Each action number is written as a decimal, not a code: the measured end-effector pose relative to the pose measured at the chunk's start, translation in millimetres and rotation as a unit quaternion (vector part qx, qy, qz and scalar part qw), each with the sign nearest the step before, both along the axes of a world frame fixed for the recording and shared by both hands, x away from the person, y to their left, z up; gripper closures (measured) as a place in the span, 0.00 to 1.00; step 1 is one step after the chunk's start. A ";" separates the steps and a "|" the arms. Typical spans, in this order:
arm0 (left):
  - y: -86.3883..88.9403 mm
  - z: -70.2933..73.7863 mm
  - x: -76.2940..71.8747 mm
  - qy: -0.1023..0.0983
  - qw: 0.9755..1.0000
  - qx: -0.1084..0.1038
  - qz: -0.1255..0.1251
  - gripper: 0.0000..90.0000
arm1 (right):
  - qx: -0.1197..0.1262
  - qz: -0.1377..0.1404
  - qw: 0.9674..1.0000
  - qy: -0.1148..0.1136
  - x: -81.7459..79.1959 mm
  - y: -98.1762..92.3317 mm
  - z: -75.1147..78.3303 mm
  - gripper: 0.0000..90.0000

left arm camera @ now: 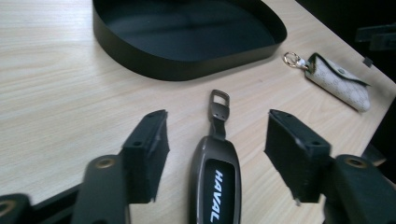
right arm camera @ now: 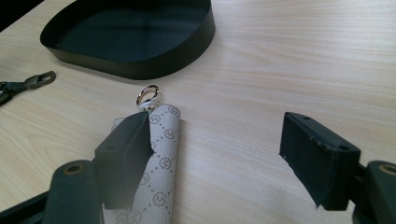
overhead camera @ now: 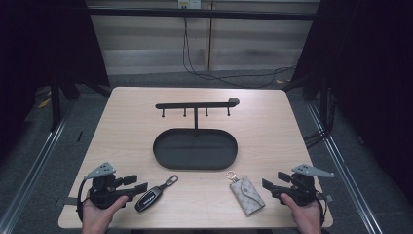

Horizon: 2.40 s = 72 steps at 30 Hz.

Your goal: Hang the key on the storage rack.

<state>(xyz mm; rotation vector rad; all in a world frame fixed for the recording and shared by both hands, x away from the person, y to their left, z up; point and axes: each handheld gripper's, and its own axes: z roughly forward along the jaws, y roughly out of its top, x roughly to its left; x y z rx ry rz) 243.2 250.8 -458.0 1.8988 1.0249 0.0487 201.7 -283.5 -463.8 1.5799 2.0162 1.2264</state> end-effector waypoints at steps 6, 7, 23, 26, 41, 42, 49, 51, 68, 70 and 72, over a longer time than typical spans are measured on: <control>-3.0 3.4 0.7 -0.008 1.000 0.028 -0.010 0.49 | 0.005 -0.003 1.000 0.002 1.0 -1.7 -0.3 0.27; -2.3 3.1 0.6 -0.010 1.000 0.026 -0.007 0.49 | 0.005 -0.002 1.000 0.001 1.1 -1.6 -0.2 0.27; -7.3 15.6 1.7 -0.009 0.998 0.048 -0.032 0.40 | -0.004 0.000 1.000 0.002 -0.4 0.8 0.4 0.27; -11.4 17.9 6.1 -0.009 0.997 0.064 -0.034 0.40 | -0.003 0.000 1.000 0.003 0.5 0.9 0.0 0.27; -42.5 45.5 32.4 0.016 0.990 0.129 -0.060 0.43 | -0.004 0.001 1.000 0.005 1.1 1.4 -0.8 0.27; -44.3 45.8 33.4 0.018 0.989 0.131 -0.064 0.43 | -0.004 0.001 1.000 0.006 1.2 1.3 -0.9 0.27; -52.5 45.0 42.0 0.040 0.984 0.160 -0.066 0.42 | -0.005 0.003 1.000 0.007 1.5 1.8 -1.2 0.27; -52.4 44.5 44.1 0.046 0.984 0.159 -0.070 0.44 | -0.005 0.002 1.000 0.008 1.6 1.7 -1.3 0.27; -88.4 35.5 65.3 0.111 0.952 0.242 -0.148 0.51 | -0.003 0.004 1.000 0.012 2.3 1.7 -2.2 0.27; -91.2 34.9 65.6 0.113 0.950 0.248 -0.152 0.50 | -0.005 0.004 1.000 0.017 2.7 2.4 -2.9 0.27; -98.4 32.5 65.5 0.111 0.945 0.267 -0.153 0.50 | -0.007 0.004 1.000 0.015 2.7 2.8 -2.9 0.27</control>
